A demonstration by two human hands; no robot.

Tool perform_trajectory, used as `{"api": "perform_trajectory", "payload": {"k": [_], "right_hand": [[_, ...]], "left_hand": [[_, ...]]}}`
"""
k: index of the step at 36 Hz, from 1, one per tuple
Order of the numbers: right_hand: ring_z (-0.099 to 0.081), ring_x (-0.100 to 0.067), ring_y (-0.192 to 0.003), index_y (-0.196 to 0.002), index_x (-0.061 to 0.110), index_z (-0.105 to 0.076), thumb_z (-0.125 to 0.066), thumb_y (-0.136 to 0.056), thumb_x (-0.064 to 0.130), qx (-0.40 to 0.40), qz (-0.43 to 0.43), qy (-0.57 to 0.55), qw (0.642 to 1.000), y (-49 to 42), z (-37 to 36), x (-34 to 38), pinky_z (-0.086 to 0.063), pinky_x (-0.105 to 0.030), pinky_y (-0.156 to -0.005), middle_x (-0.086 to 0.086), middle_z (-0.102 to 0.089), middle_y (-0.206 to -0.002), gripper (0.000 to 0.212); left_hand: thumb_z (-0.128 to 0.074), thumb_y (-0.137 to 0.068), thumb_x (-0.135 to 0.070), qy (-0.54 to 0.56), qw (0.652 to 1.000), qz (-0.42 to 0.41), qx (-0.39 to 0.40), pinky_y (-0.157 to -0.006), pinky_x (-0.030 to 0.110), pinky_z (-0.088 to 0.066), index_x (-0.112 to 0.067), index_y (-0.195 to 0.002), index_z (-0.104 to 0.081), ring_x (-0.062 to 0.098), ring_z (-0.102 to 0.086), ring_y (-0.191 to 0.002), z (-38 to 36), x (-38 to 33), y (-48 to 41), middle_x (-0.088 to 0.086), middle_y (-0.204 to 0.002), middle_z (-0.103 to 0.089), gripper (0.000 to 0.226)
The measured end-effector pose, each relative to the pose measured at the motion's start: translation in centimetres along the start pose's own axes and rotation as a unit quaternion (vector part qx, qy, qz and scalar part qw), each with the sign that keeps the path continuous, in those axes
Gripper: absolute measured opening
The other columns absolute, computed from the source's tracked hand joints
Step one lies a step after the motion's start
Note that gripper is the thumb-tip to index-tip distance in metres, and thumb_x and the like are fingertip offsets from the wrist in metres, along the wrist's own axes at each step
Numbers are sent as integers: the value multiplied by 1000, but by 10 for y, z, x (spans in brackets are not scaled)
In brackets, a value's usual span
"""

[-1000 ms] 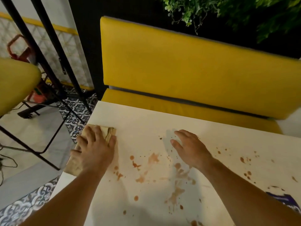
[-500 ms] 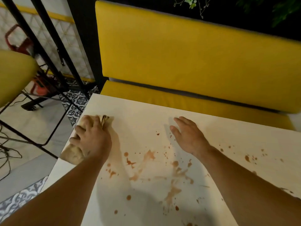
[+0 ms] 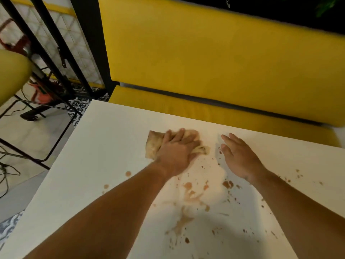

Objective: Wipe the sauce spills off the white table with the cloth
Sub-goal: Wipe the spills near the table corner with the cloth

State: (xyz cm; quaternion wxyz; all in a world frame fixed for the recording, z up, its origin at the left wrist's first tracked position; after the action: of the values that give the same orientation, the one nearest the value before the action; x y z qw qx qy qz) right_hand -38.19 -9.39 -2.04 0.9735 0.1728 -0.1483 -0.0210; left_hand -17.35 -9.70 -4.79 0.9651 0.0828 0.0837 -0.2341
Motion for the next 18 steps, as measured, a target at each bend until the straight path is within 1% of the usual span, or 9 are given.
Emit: {"api": "perform_trajectory", "payload": {"k": [3,5,7,8,10,12,13,15,18], "right_hand": [[-6,-23,-148,-152,32,-23,-21,-104,40,17,13,20,1000,-1,-5,2,-10,-42,-119,3,-12,-162,49],[-5,-25,-148,-152,34,-21,-19,-104,40,23,28,37,999,-2,-9,9,-10,-46,-119,4,-10,-162,49],[-4,-26,-148,-152,36,-20,-18,-103,41,29,39,46,998,-5,-11,19,-10,-48,-118,6,-8,-162,49],[-3,-27,-148,-152,37,-19,-18,-103,42,34,43,52,997,-5,-13,24,-10,-50,-117,7,-7,-162,49],[-1,-28,-148,-152,39,-17,-15,-103,43,43,52,60,996,-2,-15,30,-9,-53,-117,8,-5,-162,49],[-2,-29,-148,-151,40,-16,-14,-102,44,49,64,64,995,-1,-18,34,-10,-55,-117,8,-5,-162,49],[-3,-30,-148,-151,40,-16,-14,-102,44,52,70,70,994,1,-18,34,-11,-55,-116,8,-5,-162,49],[-3,-30,-147,-151,41,-17,-15,-102,45,54,73,71,993,1,-18,35,-12,-55,-116,8,-6,-162,49],[-4,-28,-148,-151,39,-20,-15,-102,45,56,80,65,993,1,-16,32,-12,-53,-117,9,-7,-162,49]], "left_hand": [[-21,-101,-51,-44,998,-31,22,-119,52,1,-41,-150,-23,20,0,-150,-2,13,18,-15,-162,-10,51],[-19,-99,-52,-60,997,-32,36,-118,54,5,-42,-150,-22,19,2,-150,-2,23,31,-15,-162,-7,52],[-12,-94,-54,-50,998,-20,19,-115,58,6,-43,-148,-29,21,-6,-150,2,33,46,-14,-161,-16,58],[-15,-94,-53,-38,999,-5,6,-113,60,4,-41,-146,-36,23,-12,-150,3,40,55,-12,-160,-23,57],[-36,-98,-47,-27,998,50,-5,-111,66,1,-38,-143,-42,24,-16,-149,3,56,75,-10,-158,-30,46],[-51,-96,-37,-25,992,125,-13,-107,72,-2,-38,-145,-40,24,-16,-149,3,75,96,-11,-158,-28,50],[-52,-96,-35,-25,985,170,-16,-107,73,-2,-39,-146,-37,24,-13,-149,3,82,109,-13,-159,-25,52],[-45,-99,-40,-16,968,249,-25,-106,74,3,-37,-149,-32,25,-7,-150,9,100,130,-13,-161,-19,52],[-38,-100,-43,25,937,344,-51,-106,74,9,-33,-150,-31,28,-3,-150,11,102,156,-9,-162,-18,51]]}}
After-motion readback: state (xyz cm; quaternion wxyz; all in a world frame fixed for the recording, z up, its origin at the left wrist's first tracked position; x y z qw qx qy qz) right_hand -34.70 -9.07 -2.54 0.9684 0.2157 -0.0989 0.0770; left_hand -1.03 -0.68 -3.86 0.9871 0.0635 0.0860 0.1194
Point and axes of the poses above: each hand's wrist, its own y-axis away from the middle knuckle, its own z-axis out of the back of the hand, x = y × z, the point moved 1 cm from there along -y, towards the middle knuckle
